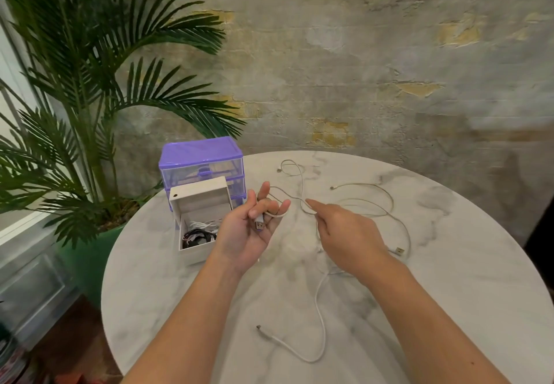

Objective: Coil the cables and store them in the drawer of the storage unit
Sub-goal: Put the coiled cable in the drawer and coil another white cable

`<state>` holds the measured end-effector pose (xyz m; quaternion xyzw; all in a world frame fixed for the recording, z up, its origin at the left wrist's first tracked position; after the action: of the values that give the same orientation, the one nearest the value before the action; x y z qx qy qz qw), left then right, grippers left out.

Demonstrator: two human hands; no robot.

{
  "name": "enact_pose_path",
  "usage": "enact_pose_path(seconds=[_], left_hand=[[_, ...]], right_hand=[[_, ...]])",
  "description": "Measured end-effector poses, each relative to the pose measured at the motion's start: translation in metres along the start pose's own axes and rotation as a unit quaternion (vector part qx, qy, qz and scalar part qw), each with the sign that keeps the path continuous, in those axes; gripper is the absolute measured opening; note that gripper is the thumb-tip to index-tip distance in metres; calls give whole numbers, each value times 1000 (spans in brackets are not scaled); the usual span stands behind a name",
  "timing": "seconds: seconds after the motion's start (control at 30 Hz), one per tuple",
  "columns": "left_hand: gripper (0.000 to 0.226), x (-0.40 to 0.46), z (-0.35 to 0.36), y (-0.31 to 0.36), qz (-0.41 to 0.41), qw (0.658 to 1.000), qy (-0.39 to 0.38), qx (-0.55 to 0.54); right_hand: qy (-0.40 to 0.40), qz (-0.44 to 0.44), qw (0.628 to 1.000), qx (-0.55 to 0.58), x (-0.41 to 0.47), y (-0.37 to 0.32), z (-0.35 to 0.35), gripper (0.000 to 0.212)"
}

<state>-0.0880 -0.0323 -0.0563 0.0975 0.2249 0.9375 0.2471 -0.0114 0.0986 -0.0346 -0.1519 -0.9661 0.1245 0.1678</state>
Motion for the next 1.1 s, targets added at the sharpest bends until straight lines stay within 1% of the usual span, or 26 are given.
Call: enact_pose_path(seconds=[0.1,0.17,0.27,0.37,0.43,0.5,0.6,0.7,0.77,0.83,0.93,1.0,1.1], left_hand=[[21,2,-3,6,43,999,26,-5],[19,5,-4,7,55,998,18,9],[29,9,-4,6,71,997,4,36],[33,9,0,3,75,994,-27,69],[34,9,1,1,71,993,-34,90],[36,8,-2,0,69,988,-32,137],[37,9,-5,1,76,964,-43,252],[34,8,-2,-3,79,935,-79,336],[33,5,1,-7,77,908,-103,398],[34,3,2,-10,67,881,-116,454],[35,3,-1,-14,55,850,-125,509],[32,2,-1,-19,56,827,-134,544],[30,-2,3,-25,57,813,-162,556]], right_hand=[[-25,-9,999,-37,-2,-1,8,34],[-31,-11,998,-47,-3,-2,10,33],[-19,-43,996,-80,-7,-11,9,39],[-14,-94,989,-111,-15,-24,9,40],[-15,-118,986,-116,-20,-31,9,39],[-16,-129,986,-101,-23,-34,8,37],[25,-121,990,-62,-22,-31,-4,31],[55,-108,991,-50,-23,-25,-14,27],[68,-110,991,-43,-22,-23,-17,20],[105,-134,985,-40,-21,-22,-20,20],[173,-159,971,-53,-18,-20,-23,26],[212,-171,961,-45,-17,-17,-27,20],[244,-176,953,-31,-14,-10,-32,22]])
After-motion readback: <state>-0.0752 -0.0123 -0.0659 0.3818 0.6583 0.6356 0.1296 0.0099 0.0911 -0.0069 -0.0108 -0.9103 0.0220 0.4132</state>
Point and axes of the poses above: each hand's wrist, its own x-axis towards the middle knuckle, its own z-axis out of the palm, y = z × x, the point moved 6 cm from there along x, towards the middle knuckle, and after that the axes turned 6 degrees about z, right-handed, at the moved point
